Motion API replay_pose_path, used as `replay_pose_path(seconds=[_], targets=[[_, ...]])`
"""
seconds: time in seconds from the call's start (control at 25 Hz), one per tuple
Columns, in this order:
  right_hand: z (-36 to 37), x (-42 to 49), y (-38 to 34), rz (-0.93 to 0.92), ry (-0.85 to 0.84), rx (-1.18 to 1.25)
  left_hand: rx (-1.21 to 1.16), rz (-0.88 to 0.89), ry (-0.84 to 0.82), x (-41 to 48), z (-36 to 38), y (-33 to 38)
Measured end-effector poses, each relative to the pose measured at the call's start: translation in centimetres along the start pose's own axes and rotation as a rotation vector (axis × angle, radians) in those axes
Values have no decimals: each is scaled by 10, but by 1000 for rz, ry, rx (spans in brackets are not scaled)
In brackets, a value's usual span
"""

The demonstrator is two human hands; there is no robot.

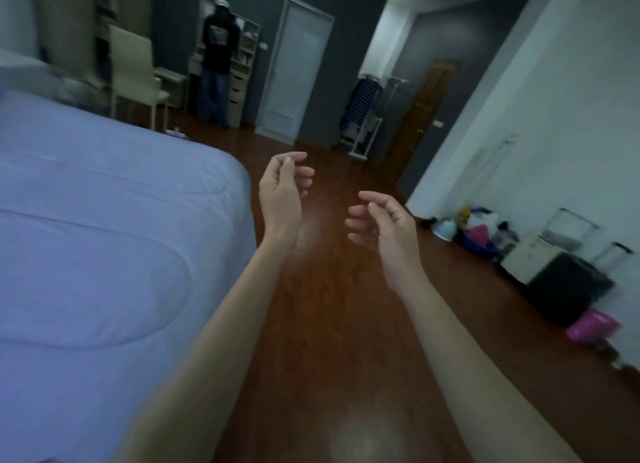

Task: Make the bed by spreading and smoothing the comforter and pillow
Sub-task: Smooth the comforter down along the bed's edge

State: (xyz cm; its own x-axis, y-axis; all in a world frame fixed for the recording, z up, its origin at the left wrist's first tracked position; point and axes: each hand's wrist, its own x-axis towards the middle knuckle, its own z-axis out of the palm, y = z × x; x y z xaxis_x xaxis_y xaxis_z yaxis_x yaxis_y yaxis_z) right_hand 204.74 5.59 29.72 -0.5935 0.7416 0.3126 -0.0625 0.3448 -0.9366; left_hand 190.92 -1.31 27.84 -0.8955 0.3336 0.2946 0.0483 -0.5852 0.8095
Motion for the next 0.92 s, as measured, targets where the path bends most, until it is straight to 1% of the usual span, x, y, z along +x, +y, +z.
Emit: replay_pose_path(seconds=[0.08,0.16,0.28,0.4,0.52,0.68,0.8,0.92], targets=[[-3,36,11,-23,-51,21,71,20,48,18,12,-13],[-1,71,27,-5,-94,98,159,19,73,33,20,-23],[14,120,51,13,-179,165,268,34,134,56,15,-40],[37,173,69,12,-311,199,372,44,223,85,7,-58],[63,217,83,-23,-474,245,447,45,361,116,-5,-74],[95,263,102,-37,-669,277,496,27,567,143,-27,-93],[134,275,121,3,-790,273,576,-20,686,150,-57,-109],[189,282,144,86,-891,303,698,-93,781,163,-107,-123]])
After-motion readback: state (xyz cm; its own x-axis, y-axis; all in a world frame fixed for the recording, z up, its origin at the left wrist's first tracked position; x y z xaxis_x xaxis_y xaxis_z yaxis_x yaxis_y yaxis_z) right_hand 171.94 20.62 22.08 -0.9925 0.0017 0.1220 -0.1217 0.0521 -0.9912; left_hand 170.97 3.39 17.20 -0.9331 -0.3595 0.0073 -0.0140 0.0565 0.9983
